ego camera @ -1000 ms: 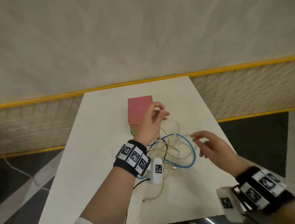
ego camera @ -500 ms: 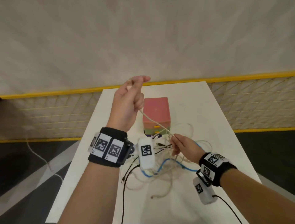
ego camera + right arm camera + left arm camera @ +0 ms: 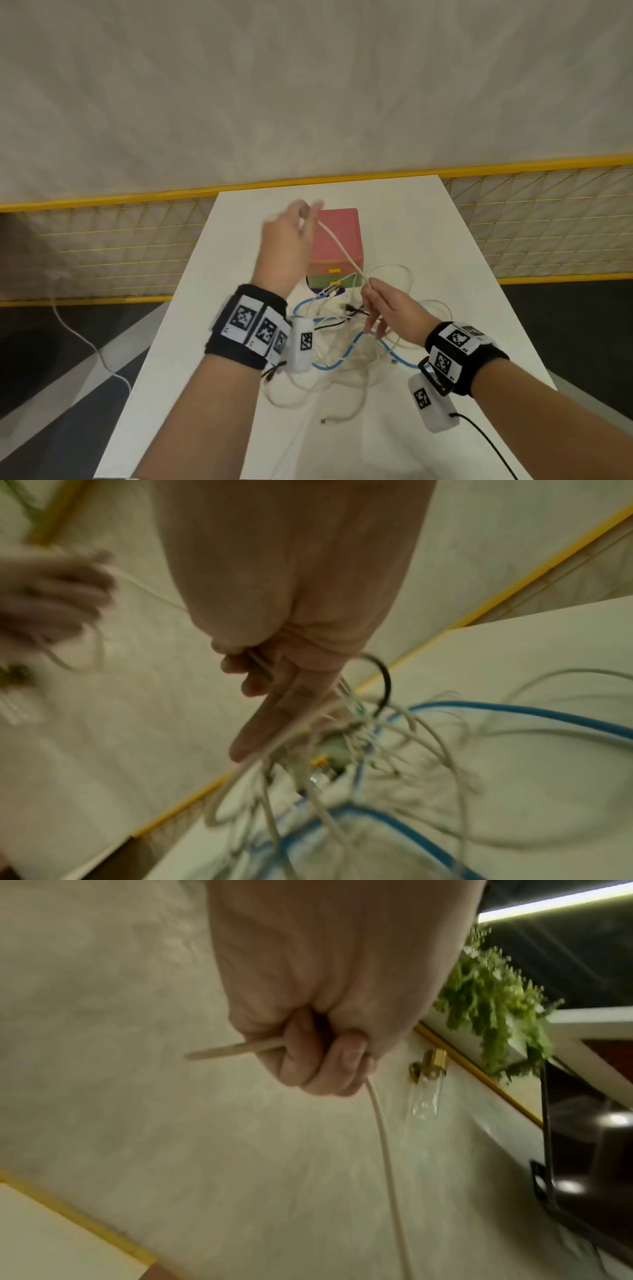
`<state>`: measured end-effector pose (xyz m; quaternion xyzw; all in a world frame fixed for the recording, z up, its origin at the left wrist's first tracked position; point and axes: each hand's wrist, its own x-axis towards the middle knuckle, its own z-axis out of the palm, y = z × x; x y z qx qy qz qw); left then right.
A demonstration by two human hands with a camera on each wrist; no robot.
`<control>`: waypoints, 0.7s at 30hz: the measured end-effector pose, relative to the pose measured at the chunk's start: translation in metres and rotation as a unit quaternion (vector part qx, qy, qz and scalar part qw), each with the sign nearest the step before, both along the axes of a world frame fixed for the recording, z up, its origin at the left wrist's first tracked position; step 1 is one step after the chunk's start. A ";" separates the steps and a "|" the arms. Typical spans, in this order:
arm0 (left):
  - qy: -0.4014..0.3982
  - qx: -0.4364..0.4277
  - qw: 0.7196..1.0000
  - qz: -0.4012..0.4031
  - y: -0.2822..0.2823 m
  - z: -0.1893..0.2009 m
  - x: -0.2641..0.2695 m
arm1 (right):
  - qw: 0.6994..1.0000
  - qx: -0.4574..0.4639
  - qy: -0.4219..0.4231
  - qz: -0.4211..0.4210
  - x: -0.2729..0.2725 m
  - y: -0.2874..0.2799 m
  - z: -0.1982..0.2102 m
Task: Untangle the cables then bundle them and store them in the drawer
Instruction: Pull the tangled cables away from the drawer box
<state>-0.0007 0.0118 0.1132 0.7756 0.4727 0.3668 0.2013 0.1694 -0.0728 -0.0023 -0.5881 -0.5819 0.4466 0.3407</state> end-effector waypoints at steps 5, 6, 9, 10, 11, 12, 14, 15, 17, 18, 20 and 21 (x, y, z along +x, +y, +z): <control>-0.023 0.056 0.995 0.081 0.013 -0.005 -0.027 | 0.999 -0.006 -0.024 -0.047 0.004 0.000 -0.011; 0.016 0.052 0.996 0.077 0.010 -0.012 -0.028 | 0.998 0.000 -0.039 -0.046 0.005 0.001 -0.009; 0.094 0.022 0.995 -0.013 -0.008 -0.034 -0.022 | 0.994 0.016 -0.109 -0.012 0.006 0.002 -0.001; 0.082 0.010 0.995 -0.058 -0.016 -0.039 -0.016 | 0.990 0.019 -0.137 -0.003 0.005 0.002 0.001; 0.053 -0.005 0.994 -0.095 -0.023 -0.042 -0.012 | 0.987 0.022 -0.162 0.002 0.004 0.002 0.004; -0.002 -0.016 0.994 -0.113 -0.030 -0.045 -0.009 | 0.983 0.024 -0.184 -0.001 0.003 0.003 0.006; -0.150 -0.031 0.987 -0.046 -0.032 -0.044 -0.007 | 0.978 0.018 -0.206 -0.029 0.004 0.005 0.012; -0.215 -0.029 0.976 0.026 -0.029 -0.041 -0.010 | 0.979 0.002 -0.199 -0.053 0.006 0.007 0.012; -0.292 -0.013 0.942 0.167 -0.020 -0.032 -0.022 | 0.979 -0.043 -0.167 -0.108 0.010 0.010 0.012; -0.298 0.010 0.933 0.204 -0.016 -0.030 -0.028 | 0.978 -0.057 -0.157 -0.125 0.011 0.011 0.012; -0.222 0.072 0.955 0.182 -0.017 -0.030 -0.034 | 0.977 -0.056 -0.161 -0.127 0.011 0.012 0.013; -0.156 0.078 0.977 0.122 -0.020 -0.032 -0.031 | 0.978 -0.044 -0.169 -0.117 0.009 0.012 0.014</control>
